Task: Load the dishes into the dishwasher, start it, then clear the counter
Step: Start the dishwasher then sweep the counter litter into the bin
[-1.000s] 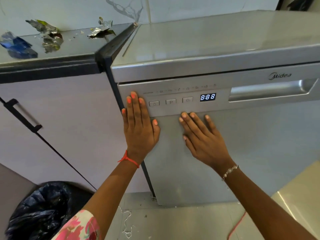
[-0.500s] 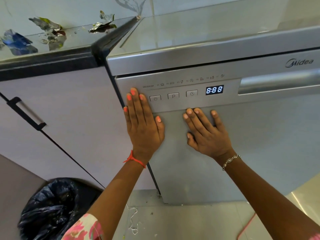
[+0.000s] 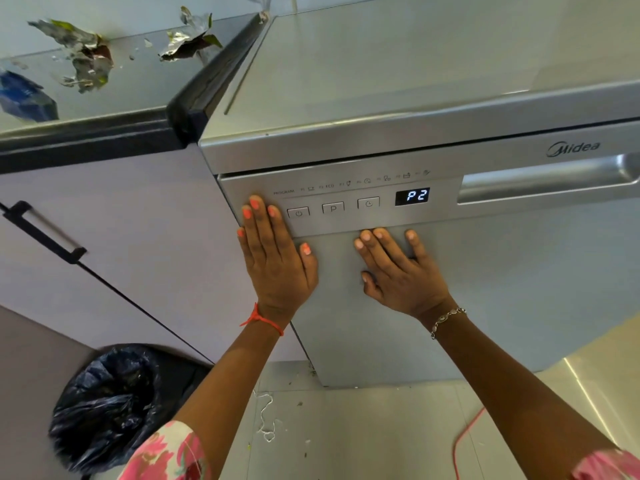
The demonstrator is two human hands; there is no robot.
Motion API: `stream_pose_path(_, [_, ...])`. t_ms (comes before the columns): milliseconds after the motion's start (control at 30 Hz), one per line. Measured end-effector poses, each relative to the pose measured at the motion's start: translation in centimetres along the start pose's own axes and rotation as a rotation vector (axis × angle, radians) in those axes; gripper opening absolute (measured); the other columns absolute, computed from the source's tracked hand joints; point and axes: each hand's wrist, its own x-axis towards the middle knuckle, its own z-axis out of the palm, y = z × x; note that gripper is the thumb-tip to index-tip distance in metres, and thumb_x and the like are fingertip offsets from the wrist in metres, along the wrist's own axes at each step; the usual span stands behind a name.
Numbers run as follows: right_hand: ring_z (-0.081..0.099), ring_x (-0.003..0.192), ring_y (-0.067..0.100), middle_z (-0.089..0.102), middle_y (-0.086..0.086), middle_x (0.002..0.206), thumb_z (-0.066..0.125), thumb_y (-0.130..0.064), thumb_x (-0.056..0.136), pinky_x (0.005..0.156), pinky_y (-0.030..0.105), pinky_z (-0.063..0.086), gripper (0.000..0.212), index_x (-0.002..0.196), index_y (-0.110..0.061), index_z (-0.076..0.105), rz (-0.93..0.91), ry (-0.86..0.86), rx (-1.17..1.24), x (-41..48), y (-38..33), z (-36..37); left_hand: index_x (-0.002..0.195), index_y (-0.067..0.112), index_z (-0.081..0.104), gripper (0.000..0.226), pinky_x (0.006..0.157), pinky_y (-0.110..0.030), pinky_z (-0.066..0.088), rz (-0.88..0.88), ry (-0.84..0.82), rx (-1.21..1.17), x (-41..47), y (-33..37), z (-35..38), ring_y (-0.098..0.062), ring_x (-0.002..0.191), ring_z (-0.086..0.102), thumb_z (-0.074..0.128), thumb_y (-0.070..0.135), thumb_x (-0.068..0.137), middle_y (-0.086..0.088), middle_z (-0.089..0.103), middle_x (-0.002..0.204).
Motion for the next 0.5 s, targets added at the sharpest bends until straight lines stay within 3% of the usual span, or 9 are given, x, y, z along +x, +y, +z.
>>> stream_pose_path(133, [0.001, 0.145, 0.023, 0.015, 0.012, 0.151, 0.030, -0.034, 0.094, 0.118, 0.043, 0.000, 0.064, 0.148, -0.004, 0.009, 0.012, -0.088, 0.038, -0.3, 0.0, -0.7, 0.146, 0.011, -0.013, 0.061, 0.118, -0.034, -0.003, -0.004, -0.059, 0.012, 0.0, 0.0, -0.4, -0.017, 0.143, -0.012, 0.019, 0.030, 0.098, 0.000, -0.020, 0.155])
stream_pose_path(300, [0.023, 0.138, 0.023, 0.028, 0.003, 0.150, 0.039, -0.029, 0.089, 0.118, 0.042, -0.001, 0.071, 0.148, -0.005, 0.007, 0.010, -0.442, 0.222, 0.6, 0.7, -5.0, 0.146, 0.005, -0.012, 0.063, 0.118, -0.035, -0.002, -0.047, -0.252, 0.032, -0.8, 0.3, -2.3, -0.023, 0.144, -0.011, 0.024, 0.030, 0.100, -0.008, -0.019, 0.155])
stream_pose_path(400, [0.029, 0.137, 0.020, 0.030, 0.005, 0.150, 0.053, -0.027, 0.077, 0.118, 0.040, 0.004, 0.080, 0.146, -0.003, 0.020, 0.068, -0.745, 0.422, 2.8, 1.8, -9.1, 0.147, 0.001, -0.005, 0.071, 0.118, -0.038, 0.004, -0.028, -0.466, 0.070, -0.8, 0.5, -5.4, -0.027, 0.144, -0.006, 0.037, 0.024, 0.094, -0.014, -0.013, 0.155])
stream_pose_path(500, [0.045, 0.130, 0.022, 0.044, 0.010, 0.143, 0.071, -0.034, 0.066, 0.112, 0.036, 0.024, 0.079, 0.135, -0.003, 0.046, 0.064, -0.964, 0.635, 5.8, 4.2, -12.7, 0.148, 0.006, 0.007, 0.068, 0.118, -0.036, 0.006, -0.007, -0.701, -0.023, 1.7, 0.9, -10.2, -0.025, 0.144, 0.003, 0.040, 0.015, 0.089, -0.009, -0.005, 0.157])
